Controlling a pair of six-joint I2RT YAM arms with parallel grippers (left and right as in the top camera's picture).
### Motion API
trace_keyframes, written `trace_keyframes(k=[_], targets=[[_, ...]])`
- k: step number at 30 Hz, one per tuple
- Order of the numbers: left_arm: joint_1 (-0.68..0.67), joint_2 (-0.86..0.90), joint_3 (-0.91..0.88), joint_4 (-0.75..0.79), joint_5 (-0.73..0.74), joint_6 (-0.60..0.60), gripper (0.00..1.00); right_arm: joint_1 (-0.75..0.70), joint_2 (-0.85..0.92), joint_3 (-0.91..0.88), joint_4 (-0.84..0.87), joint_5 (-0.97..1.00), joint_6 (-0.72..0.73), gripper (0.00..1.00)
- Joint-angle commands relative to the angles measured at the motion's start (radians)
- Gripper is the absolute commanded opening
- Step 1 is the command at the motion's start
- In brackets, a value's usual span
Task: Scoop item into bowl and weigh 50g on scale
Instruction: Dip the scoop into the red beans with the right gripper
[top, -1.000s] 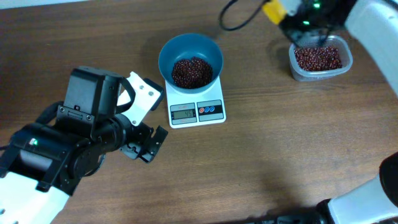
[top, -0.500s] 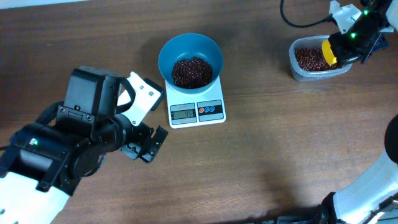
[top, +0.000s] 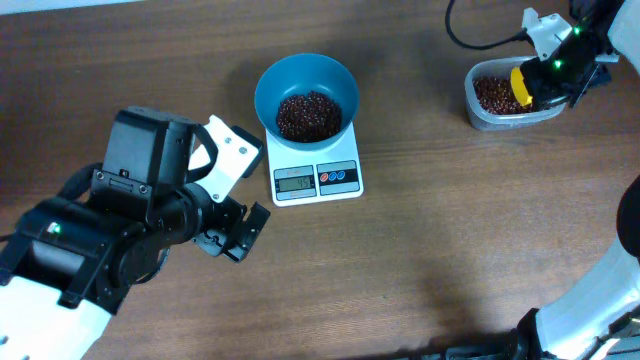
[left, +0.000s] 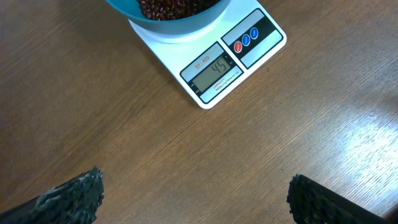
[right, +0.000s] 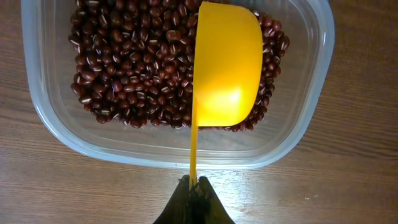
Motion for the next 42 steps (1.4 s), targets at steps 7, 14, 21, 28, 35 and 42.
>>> trace_keyframes(k=[7,14,21,28,35,42], targets=[[0.004,0.002,-0.003,0.001,0.011,0.016,0.98,-0.002,0.004,-0.012,0.007,-0.201,0.063,0.04],[0.004,0.002,-0.003,0.001,0.011,0.016,0.98,-0.002,0.004,-0.012,-0.045,-0.395,0.062,0.04],[0.004,0.002,-0.003,0.001,0.011,0.016,0.98,-0.004,0.004,-0.012,-0.051,-0.305,0.062,0.04],[0.004,0.002,-0.003,-0.001,0.011,0.016,0.98,-0.025,0.004,-0.011,-0.05,-0.399,0.062,0.04],[0.004,0.002,-0.003,-0.001,0.011,0.016,0.99,-0.125,0.004,-0.012,-0.051,-0.484,0.062,0.04],[0.004,0.002,-0.003,-0.001,0.011,0.016,0.98,-0.129,0.004,-0.011,-0.098,-0.485,0.062,0.04]])
